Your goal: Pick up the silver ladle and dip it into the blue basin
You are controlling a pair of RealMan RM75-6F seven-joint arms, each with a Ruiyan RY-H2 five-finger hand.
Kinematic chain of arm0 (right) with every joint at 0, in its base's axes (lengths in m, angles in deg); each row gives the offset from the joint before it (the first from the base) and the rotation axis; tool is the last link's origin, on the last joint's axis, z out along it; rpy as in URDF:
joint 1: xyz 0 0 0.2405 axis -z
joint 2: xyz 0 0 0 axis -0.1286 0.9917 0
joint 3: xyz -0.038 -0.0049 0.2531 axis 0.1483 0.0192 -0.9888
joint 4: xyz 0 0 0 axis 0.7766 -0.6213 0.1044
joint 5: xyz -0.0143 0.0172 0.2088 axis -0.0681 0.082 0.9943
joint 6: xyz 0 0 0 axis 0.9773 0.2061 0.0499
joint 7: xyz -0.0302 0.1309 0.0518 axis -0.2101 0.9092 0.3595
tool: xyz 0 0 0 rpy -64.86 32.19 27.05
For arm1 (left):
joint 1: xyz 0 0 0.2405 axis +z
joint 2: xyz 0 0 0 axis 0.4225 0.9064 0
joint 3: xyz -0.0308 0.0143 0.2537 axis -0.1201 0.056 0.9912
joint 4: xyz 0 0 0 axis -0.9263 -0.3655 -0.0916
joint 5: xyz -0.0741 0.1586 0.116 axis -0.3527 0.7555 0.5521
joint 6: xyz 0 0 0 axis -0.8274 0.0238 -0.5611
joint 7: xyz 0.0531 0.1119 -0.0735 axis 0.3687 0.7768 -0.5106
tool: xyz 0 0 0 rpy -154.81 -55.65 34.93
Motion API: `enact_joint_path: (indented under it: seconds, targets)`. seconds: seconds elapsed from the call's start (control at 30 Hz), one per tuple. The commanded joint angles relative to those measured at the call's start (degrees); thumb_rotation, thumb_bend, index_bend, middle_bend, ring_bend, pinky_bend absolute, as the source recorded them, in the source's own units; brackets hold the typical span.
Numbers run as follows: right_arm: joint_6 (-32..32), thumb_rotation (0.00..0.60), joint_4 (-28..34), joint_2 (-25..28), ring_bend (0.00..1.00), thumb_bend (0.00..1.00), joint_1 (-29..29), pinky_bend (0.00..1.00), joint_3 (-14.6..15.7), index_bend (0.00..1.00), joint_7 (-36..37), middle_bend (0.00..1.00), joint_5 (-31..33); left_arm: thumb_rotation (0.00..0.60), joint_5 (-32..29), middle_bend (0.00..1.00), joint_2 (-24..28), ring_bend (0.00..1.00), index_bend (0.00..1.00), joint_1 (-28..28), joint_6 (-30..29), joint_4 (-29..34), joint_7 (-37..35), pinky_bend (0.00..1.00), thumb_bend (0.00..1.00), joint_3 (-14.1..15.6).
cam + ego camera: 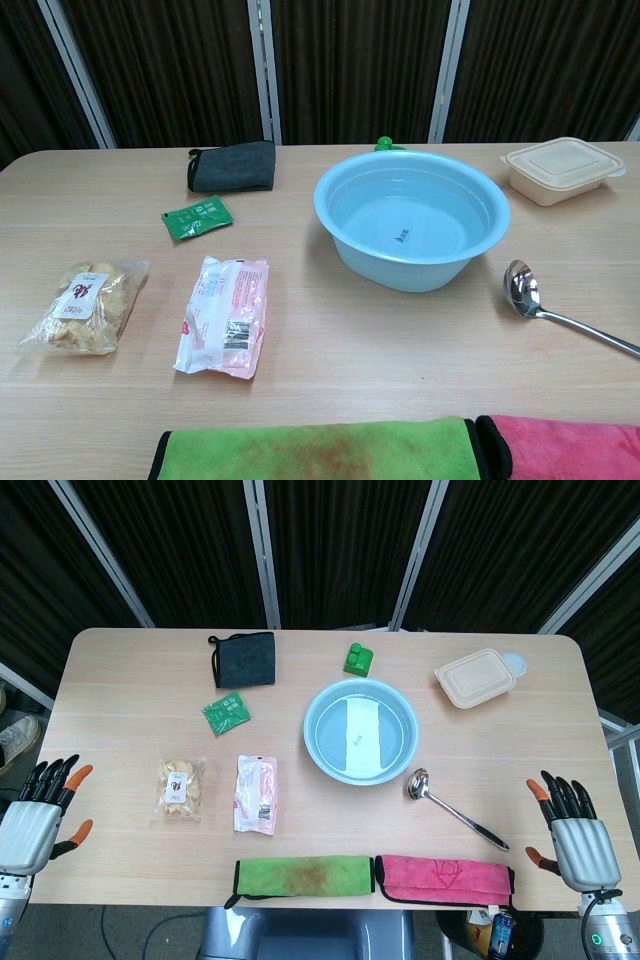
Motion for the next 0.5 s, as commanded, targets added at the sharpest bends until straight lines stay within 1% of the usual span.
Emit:
enact_joint_path:
  seconds: [0.03, 0.27, 0.33, 0.37, 0.43, 0.5]
  targets:
    - [0.02, 0.6, -0.07, -0.03, 0.0, 0.08, 0.01, 0.0, -0.2, 0.0, 0.06, 0.0, 0.34, 0.6, -0.12, 0.0, -0.04, 0.0, 0.1, 0.02, 0.02, 0.02, 0.08, 0.0, 0.3, -0.05]
    - [1.45, 0.6, -0.33, -0.12, 0.0, 0.08, -0.55, 0.0, -0.22, 0.0, 0.65, 0.0, 0.86, 0.6, -0.04, 0.0, -0.19, 0.0, 0.1, -0.18, 0.42, 0.13, 0.35, 0.0, 0.3, 0.03]
    - [1.67, 0.6, -0.64, -0.32, 0.0, 0.08, -0.8, 0.0, -0.24, 0.02, 1.26, 0.0, 0.59, 0.6, 0.34, 0.0, -0.05, 0.0, 0.1, -0.18, 0.21, 0.21, 0.0, 0.0, 0.3, 0.13]
    - [1.84, 0.6, -0.98, -0.54, 0.0, 0.08, -0.97, 0.0, -0.25, 0.04, 1.41, 0.0, 0.45, 0.6, 0.42, 0.0, 0.02, 0.0, 0.1, -0.17, 0.12, 0.27, -0.3, 0.0, 0.3, 0.13]
    - [2.25, 0.6, -1.71, -1.05, 0.0, 0.08, -1.37, 0.0, -0.28, 0.12, 2.25, 0.0, 0.12, 0.6, 0.57, 0.0, 0.1, 0.0, 0.1, -0.17, 0.02, 0.3, -0.7, 0.0, 0.3, 0.16]
    - [2.65, 0.6, -2.82, -2.07, 0.0, 0.08, -1.89, 0.0, -0.56, 0.22, 3.81, 0.0, -0.04, 0.6, 0.92, 0.0, 0.11, 0.0, 0.1, -0.32, 0.05, 0.21, -1.11, 0.0, 0.3, 0.21]
